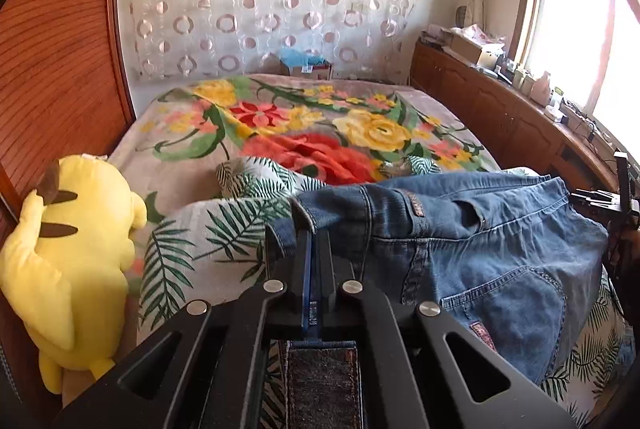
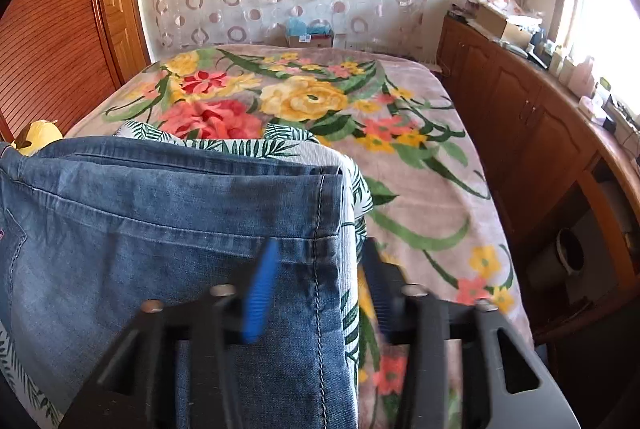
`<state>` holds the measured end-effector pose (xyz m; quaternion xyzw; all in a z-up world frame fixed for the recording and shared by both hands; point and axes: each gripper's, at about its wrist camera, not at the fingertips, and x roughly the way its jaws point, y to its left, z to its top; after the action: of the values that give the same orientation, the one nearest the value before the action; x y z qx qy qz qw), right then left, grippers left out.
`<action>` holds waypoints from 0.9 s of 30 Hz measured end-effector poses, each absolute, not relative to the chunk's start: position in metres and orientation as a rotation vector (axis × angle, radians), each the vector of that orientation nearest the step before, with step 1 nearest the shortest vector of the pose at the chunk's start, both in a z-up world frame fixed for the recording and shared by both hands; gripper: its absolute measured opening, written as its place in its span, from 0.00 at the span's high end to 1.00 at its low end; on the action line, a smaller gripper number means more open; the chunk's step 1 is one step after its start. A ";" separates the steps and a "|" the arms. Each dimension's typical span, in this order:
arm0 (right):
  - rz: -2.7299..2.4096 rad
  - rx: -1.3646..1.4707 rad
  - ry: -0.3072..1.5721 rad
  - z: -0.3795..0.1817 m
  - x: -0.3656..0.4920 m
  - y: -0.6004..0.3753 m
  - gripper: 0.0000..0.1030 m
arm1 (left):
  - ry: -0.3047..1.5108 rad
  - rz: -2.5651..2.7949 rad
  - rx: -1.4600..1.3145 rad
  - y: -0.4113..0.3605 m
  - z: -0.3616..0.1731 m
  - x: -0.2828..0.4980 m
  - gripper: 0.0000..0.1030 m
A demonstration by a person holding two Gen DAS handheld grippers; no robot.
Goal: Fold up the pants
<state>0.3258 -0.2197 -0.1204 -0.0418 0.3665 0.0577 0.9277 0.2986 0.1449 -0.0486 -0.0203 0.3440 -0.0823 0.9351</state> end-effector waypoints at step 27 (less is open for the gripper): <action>-0.015 -0.126 0.560 -0.066 0.359 -0.225 1.00 | 0.654 -0.041 -0.012 0.153 -0.039 0.351 0.98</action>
<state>0.3590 -0.2252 -0.0665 -0.0619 0.2761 -0.0073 0.9591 0.3511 0.1530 -0.0394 -0.0061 0.3211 -0.0200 0.9468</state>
